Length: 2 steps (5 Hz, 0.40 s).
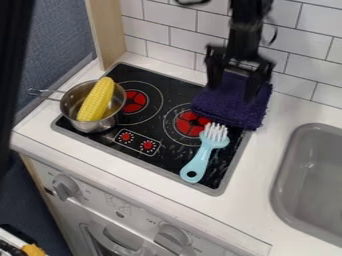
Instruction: Moved the purple cloth on the upper right side of the burner
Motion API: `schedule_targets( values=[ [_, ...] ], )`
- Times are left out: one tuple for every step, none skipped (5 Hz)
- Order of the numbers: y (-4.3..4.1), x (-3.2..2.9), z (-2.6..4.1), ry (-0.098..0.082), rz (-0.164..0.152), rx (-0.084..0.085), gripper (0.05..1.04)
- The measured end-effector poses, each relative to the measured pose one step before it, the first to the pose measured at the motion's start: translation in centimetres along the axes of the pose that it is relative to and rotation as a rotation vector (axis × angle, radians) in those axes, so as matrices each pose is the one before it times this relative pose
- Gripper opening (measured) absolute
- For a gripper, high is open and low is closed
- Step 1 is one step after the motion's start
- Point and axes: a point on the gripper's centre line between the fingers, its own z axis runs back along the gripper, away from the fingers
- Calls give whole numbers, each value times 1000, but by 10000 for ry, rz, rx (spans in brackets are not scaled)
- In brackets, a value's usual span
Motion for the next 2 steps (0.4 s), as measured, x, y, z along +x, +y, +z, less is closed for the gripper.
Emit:
schedule_targets(
  values=[
    [-291, 126, 3791, -720, -224, 6, 1000],
    [116, -737, 1311, -150, -60, 133, 1000]
  ],
)
